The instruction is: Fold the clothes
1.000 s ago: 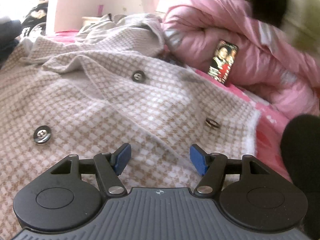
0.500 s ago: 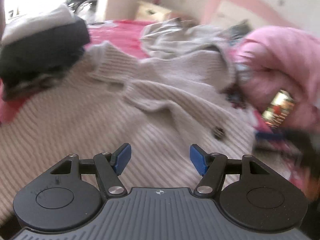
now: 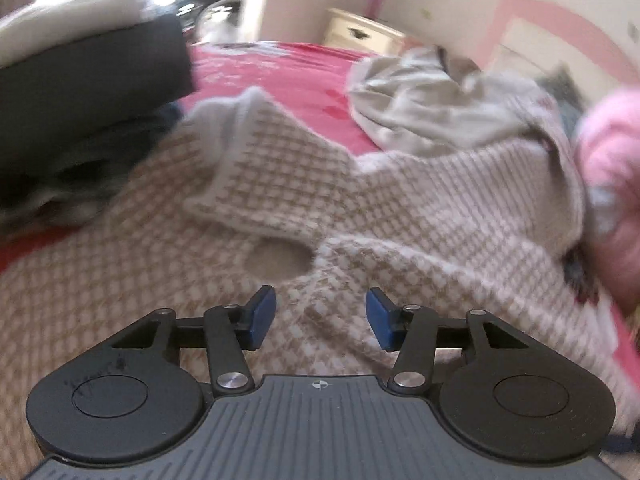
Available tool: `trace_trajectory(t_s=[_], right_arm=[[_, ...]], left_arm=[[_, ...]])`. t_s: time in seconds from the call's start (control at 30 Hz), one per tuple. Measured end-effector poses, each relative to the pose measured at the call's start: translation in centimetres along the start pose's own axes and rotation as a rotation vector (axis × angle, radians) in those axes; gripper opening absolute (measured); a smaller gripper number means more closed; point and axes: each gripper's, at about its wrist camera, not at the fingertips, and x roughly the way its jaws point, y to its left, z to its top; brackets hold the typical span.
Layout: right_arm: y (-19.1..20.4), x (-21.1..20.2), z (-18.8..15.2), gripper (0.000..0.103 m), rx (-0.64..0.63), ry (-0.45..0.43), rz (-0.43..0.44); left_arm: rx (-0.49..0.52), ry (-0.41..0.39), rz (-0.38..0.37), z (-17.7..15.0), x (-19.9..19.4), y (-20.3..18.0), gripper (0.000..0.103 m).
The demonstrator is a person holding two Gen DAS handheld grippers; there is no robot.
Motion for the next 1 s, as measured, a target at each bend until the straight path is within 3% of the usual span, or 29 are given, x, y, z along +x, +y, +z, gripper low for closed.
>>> trace_trajectory(t_s=[0.2, 0.43, 0.53, 0.6, 0.77, 0.83, 1.0], right_arm=[[0.9, 2.7, -0.2, 0.055, -0.023, 0.041, -0.021], [1.6, 3.8, -0.6, 0.055, -0.073, 0.058, -0.054], [1.8, 4.1, -0.5, 0.055, -0.088, 0.055, -0.063], [1.8, 4.2, -0.3, 0.054, -0.093, 0.052, -0.075], [2.0, 4.3, -0.5, 0.054, -0.113, 0.045, -0.092], [2.0, 4.2, -0.5, 0.049, -0.123, 0.038, -0.1], [1.4, 2.8, -0.4, 0.012, -0.113, 0.007, -0.115]], left_arm=[[0.212, 0.005, 0.044, -1.2, 1.7, -2.3, 0.048], [0.11, 0.006, 0.02, -1.2, 2.0, -1.4, 0.047], [0.116, -0.01, 0.044, -1.1, 2.1, -1.8, 0.033], [0.117, -0.021, 0.059, -1.1, 1.9, -2.0, 0.017], [0.09, -0.042, 0.05, -0.6, 1.4, -2.1, 0.01], [0.077, -0.054, 0.041, -0.3, 0.9, -2.0, 0.01], [0.013, -0.066, 0.002, 1.0, -0.5, -1.0, 0.009]])
